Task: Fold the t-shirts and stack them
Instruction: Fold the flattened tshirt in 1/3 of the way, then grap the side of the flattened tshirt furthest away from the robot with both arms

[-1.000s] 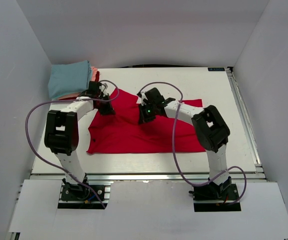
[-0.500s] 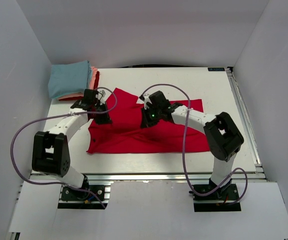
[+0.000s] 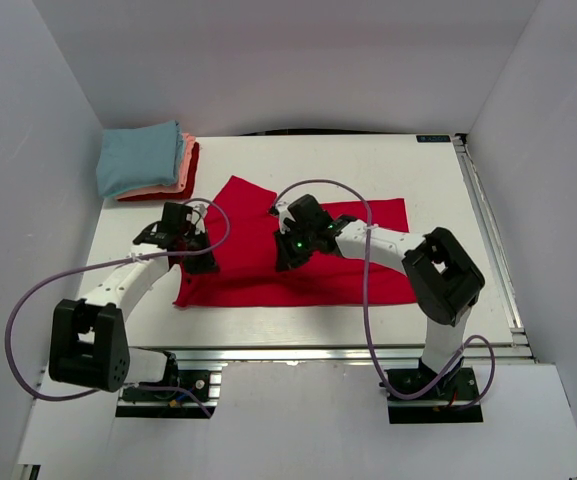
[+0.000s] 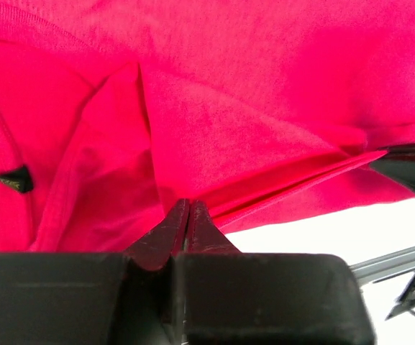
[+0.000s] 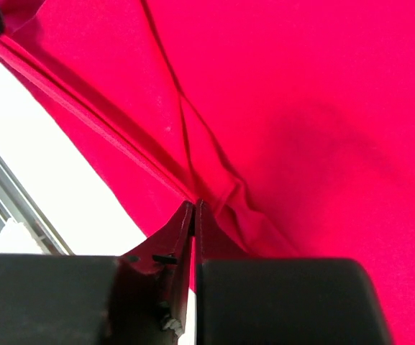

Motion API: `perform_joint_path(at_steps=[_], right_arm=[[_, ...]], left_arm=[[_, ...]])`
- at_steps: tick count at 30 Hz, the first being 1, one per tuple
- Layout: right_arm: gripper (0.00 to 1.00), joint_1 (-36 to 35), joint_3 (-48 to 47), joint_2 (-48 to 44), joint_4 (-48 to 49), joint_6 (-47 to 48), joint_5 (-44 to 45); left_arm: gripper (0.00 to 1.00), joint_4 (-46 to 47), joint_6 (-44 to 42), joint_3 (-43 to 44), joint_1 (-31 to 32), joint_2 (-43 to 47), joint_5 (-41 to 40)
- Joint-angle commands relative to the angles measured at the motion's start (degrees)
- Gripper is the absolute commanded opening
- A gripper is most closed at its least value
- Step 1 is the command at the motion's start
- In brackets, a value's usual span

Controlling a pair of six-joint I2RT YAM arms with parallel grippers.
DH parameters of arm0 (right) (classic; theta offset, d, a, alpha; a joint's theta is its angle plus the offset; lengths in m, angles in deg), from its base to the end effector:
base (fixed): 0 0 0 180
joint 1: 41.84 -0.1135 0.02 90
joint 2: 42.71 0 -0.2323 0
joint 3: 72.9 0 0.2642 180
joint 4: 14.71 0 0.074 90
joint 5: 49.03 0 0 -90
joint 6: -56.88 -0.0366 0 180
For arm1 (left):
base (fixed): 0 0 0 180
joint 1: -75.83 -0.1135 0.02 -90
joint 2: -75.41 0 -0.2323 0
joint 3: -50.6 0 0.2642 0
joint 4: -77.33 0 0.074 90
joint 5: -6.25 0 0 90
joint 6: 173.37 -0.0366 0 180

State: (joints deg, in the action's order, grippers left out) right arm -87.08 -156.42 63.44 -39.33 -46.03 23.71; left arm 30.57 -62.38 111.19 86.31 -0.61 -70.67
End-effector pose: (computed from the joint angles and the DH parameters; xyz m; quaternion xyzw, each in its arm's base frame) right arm 0.2757 0.2934 0.1550 -0.3088 0.8690 0.2972 0.2470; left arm 0.2637 -0.0572 0.1716 -0.0611 0.9628 -0.1712 0.1998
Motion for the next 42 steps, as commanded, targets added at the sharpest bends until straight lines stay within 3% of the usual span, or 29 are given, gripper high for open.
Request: perform_joint_path(at_steps=[1,2,4,10,17,22,24,27,28,33,34,35,37,38,40,42], right_arm=[[0.11,-0.9,0.3,-0.2,0.2,1.4,0.5],[0.2,-1.2,0.3,-0.2,0.1,1.4,0.5],[0.26,-1.3,0.4,-0.2,0.3,1.3,0.3],[0.44,-1.5,-2.2,0.6,-1.5,1.6,0.1],[0.77,-1.5,-4.1,-3.7,-3.4,2.3,5.4],[0.74,1.1,-4.1,-11.0,-4.2,2.2,21.9],[0.65,4.2,-3.9,-12.3,-5.4,0.6,23.8],[0.64,13.1,-3.8,-12.7,-7.3,0.4,20.9],[0.64,17.6,-5.1,-12.2,-8.1,1.2,19.6],[0.68,26.8,-14.4,-4.5,-12.1,5.6,20.8],[0.71,28.9,-16.3,-3.1,-13.4,5.8,21.5],[0.81,29.8,-19.4,-1.7,-13.5,5.9,21.4],[0.85,32.0,-21.7,1.9,-13.0,5.7,21.5],[0.89,32.6,-23.7,3.1,-12.1,5.7,21.3],[0.9,33.9,-26.6,7.6,-12.2,5.7,21.6],[0.89,34.9,-30.3,11.1,-13.8,5.1,21.4]], left_arm=[[0.22,-1.0,0.2,-1.4,0.2,2.0,-0.6],[0.34,-1.1,0.1,-1.3,0.1,1.9,-0.9],[0.43,-1.0,0.3,-0.5,0.2,1.6,-2.3],[0.47,-0.8,0.0,4.2,0.2,-2.5,-3.4],[0.43,-1.6,0.1,13.2,0.2,-6.1,-5.2],[0.41,-2.1,0.4,20.0,0.1,-11.3,-8.9],[0.41,-1.4,1.1,24.6,0.1,-12.9,-9.8],[0.42,-3.3,0.5,34.4,0.0,-18.6,-12.3],[0.42,-3.6,0.4,37.0,-0.1,-20.5,-14.2],[0.47,-6.4,-1.6,56.2,-0.4,-36.9,-16.3],[0.52,-7.3,-1.9,63.3,-0.5,-39.6,-16.7],[0.55,-9.2,-2.2,66.8,-0.5,-44.6,-17.3],[0.59,-9.2,-2.5,73.4,-0.6,-48.6,-17.6],[0.6,-8.8,-2.4,75.0,-0.6,-50.3,-18.0],[0.67,-7.9,-2.4,77.9,-0.7,-54.4,-17.8],[0.68,-6.5,-2.6,78.9,-0.7,-57.4,-17.7]])
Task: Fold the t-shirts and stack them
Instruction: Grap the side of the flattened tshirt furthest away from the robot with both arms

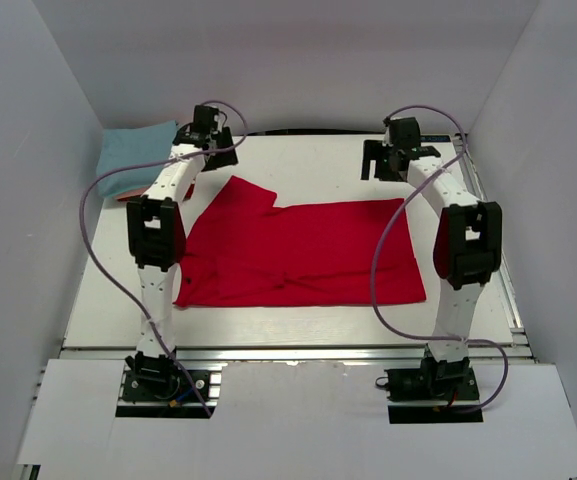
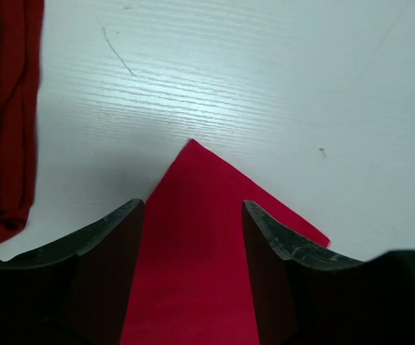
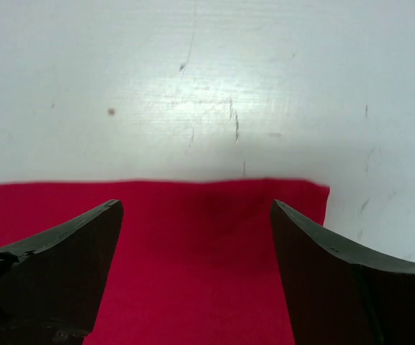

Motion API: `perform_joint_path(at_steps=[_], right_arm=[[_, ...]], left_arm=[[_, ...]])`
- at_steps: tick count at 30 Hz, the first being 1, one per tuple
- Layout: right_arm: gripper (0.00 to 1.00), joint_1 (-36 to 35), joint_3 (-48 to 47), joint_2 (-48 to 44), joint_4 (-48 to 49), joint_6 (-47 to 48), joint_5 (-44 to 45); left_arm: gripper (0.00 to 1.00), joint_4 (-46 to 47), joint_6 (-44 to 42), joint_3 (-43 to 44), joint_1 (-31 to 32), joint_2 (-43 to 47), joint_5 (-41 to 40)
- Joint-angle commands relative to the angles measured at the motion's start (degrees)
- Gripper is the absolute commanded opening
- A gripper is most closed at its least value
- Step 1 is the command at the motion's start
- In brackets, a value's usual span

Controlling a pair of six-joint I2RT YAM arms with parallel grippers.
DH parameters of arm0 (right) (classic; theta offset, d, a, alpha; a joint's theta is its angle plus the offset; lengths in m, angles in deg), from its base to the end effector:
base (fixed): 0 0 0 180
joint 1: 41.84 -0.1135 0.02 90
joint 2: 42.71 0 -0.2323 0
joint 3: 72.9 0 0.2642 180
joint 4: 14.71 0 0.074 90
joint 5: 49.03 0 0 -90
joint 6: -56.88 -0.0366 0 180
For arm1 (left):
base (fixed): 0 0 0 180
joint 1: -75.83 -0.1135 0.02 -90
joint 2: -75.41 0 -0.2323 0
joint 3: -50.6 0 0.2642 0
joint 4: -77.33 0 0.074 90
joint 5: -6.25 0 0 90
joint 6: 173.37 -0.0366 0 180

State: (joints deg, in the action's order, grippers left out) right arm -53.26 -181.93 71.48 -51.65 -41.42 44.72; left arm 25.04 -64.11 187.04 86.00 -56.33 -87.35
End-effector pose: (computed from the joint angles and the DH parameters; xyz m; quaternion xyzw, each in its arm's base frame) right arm 0.4517 0.0888 0.2275 -0.0116 0.9134 0.0400 0.4048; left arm 0.5049 -0.0882 0.2269 -0.0852 0.9280 -0.0635 0.3571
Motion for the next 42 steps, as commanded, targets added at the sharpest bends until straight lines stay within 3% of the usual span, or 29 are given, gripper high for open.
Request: perform_joint_path(at_steps=[1,10,20,25,36,39,41,42], right_arm=[[0.89,1.9,-5.0,3.6,-0.9,0.2,0.5],[0.89,7.5,-1.8,5.3,2.5,-1.2,-2.3],[0.89,10.7,5.9,3.1,7.2,-0.8,-2.3],[0.89,12.6,7.0,3.6,7.6,-1.0,-2.2],[0.89,14.1,8.2,3.8,8.7,-2.4,-3.2],[0.89,14.2,8.2,3.7,8.8,-2.4,-3.2],[0.89,14.3,8.2,4.0,8.9,-2.4,-5.4],[0.89,14.3,8.2,4.1,8.9,-2.4,-5.5]], left_arm=[[0.68,0.4,-0.9,3.3,-0.4,-2.4,-1.1],[0.71,3.2,-1.0,4.0,-0.4,-8.7,-0.8],[0.7,8.5,-1.4,-1.4,-0.5,-10.3,1.3],[0.63,8.9,-1.9,-0.5,-0.3,-11.0,3.3],[0.58,8.4,-2.7,0.1,1.3,-14.0,7.4],[0.39,7.7,-3.0,-0.3,1.4,-14.2,6.8],[0.13,7.5,-3.4,-0.5,1.4,-14.0,5.7],[0.06,7.6,-3.5,-1.1,1.4,-13.9,5.4]])
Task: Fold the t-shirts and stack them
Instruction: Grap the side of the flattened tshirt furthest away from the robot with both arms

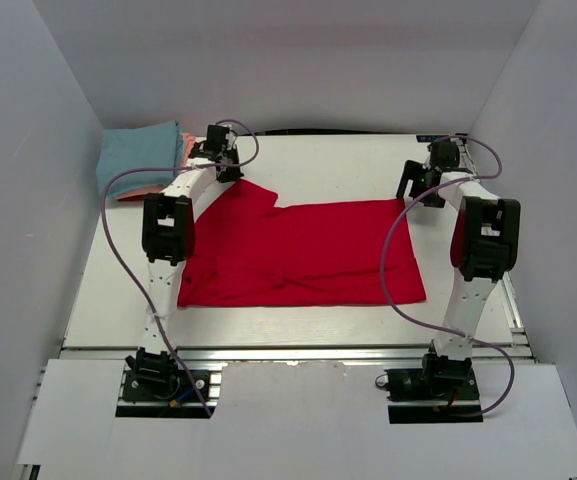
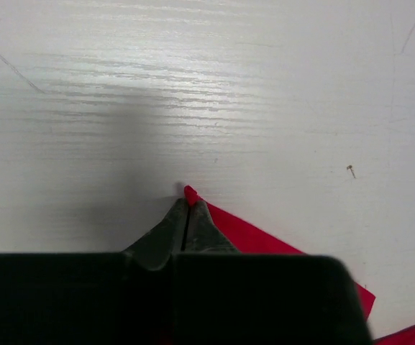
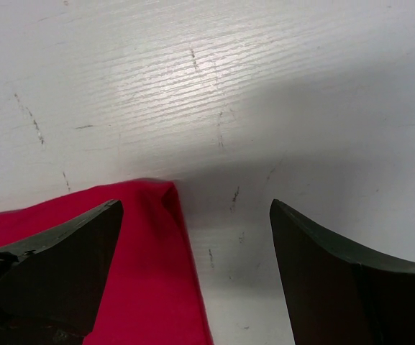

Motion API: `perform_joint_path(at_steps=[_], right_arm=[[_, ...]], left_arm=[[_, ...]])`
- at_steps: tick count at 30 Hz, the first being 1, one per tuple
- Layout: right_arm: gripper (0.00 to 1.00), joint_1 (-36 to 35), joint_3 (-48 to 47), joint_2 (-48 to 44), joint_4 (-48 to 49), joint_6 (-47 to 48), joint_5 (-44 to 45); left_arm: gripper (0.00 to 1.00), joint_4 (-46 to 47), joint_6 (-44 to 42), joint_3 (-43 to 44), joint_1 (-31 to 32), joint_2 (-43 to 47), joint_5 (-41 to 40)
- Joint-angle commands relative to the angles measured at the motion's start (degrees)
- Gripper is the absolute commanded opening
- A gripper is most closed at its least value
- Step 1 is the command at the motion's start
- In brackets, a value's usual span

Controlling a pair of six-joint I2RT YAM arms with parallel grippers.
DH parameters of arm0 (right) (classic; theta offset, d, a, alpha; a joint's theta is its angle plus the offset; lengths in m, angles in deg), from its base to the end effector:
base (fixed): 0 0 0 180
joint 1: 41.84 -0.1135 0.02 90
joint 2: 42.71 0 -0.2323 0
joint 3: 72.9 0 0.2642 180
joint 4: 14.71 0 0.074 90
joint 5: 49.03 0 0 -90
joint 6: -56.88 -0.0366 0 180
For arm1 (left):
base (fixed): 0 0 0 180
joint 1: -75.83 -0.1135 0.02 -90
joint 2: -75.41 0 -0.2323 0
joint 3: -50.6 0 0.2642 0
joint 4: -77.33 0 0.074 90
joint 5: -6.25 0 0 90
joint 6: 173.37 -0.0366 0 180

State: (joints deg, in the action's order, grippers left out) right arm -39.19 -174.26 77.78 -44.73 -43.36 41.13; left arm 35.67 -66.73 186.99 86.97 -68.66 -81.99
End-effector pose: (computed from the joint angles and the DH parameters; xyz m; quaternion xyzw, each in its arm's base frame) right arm 0.4593 -0.0214 0.1434 0.1057 0.9312 0.0218 0.3483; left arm 0.5316 -0.1058 0.1306 -0.0397 0.9368 -0.0974 0.3338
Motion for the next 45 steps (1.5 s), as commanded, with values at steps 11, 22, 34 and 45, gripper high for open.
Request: perform_joint_path(at_steps=[11,22,34,45], right_arm=[[0.83,0.2,1.3,1.0,4.2,-3.2,-8.7],[0.43,0.0,1.9,3.3,5.1,-3.0,-11.9],[0.0,-0.3,-2.7,5.7,4.7,-1.8,-13.9],[0.0,-0.3,4.6,-3.7,7.9,-1.6,-15.4]], left_arm=[[0.0,-2.2,-2.4,-4.8,0.5,2.9,-2.4],[0.0,-2.8,-3.2,-6.6,0.5,3.8,-3.3],[0.0,-4.7,-5.2,-7.0,0.4,6.9,-6.2],[0.0,-8.7,-7.8,-8.2,0.4,17.4,-6.4]])
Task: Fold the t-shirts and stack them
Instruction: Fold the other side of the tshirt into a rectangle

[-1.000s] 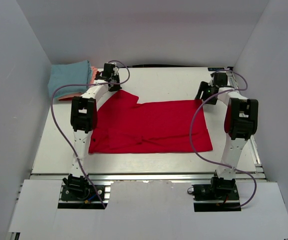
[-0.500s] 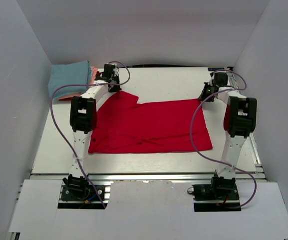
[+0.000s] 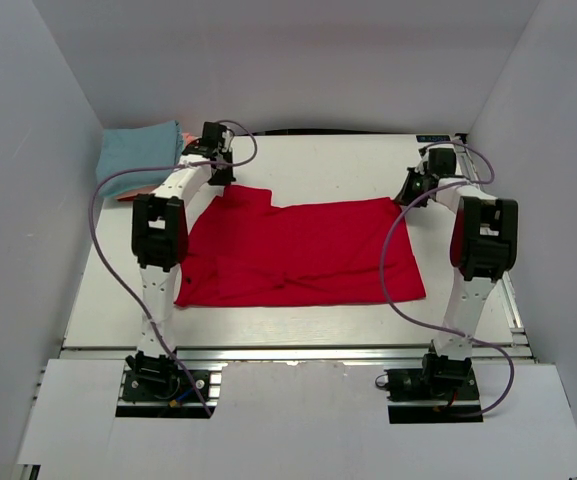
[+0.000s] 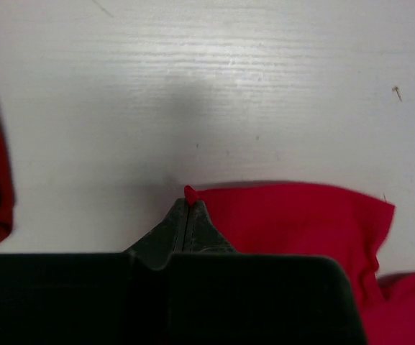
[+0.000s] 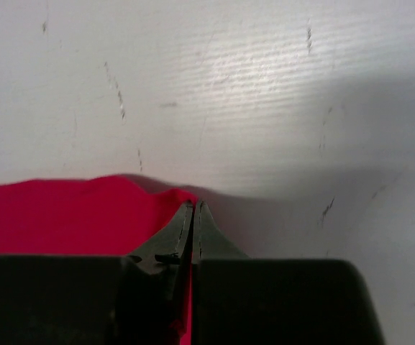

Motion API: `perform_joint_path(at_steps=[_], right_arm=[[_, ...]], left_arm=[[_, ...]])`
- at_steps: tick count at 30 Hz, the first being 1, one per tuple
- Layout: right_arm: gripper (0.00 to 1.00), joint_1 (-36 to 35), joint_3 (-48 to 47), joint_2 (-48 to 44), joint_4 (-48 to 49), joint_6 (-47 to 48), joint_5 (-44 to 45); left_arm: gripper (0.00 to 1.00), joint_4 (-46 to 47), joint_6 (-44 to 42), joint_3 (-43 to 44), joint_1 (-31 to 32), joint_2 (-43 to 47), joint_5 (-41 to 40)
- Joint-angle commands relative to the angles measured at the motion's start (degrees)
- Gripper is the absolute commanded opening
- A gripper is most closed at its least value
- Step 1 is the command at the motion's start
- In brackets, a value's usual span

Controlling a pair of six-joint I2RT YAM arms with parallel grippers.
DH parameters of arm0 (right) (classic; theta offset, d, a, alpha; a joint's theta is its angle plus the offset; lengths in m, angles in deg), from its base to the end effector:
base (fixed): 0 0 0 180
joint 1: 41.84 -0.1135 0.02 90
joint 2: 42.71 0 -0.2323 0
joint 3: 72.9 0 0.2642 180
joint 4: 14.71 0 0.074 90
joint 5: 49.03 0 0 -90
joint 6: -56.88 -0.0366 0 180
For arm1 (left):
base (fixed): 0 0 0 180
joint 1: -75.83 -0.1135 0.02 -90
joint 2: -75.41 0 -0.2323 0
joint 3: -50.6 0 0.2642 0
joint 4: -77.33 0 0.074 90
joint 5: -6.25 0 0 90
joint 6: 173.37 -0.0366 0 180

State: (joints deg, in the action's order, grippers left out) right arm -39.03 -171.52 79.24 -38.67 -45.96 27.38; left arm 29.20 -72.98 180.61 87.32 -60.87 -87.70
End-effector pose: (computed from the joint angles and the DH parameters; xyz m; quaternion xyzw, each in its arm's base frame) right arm 0.4597 -0.0140 0.1255 0.0832 0.9221 0.1414 0.3506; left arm 0.5050 -0.1001 0.1553 -0.0014 0.9516 -0.0258 0.3062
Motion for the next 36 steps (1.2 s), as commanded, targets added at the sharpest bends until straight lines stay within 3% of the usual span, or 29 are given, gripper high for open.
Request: perform_joint_path(at_steps=[1,9,21,36], right_arm=[[0.0,-0.4,2.9,-5.8,2.0,1.1,-1.7],[0.0,-0.4,12.2,-12.3,3.8,2.7,-2.3],[0.0,0.3,19.7,-20.2,3.7,4.1,0.1],[0.0,1.3,27.3,-27.4,3.3,5.8,1.7]], left_arm=[[0.0,-1.9,-1.6,-2.9,0.0,10.8,-0.8],[0.0,-3.2,-2.0,-10.3,0.0,19.6,0.3],[0.0,0.4,-0.4,-35.0,0.0,37.7,0.3],[0.0,-2.5,0.1,-46.4,0.0,51.9,-0.4]])
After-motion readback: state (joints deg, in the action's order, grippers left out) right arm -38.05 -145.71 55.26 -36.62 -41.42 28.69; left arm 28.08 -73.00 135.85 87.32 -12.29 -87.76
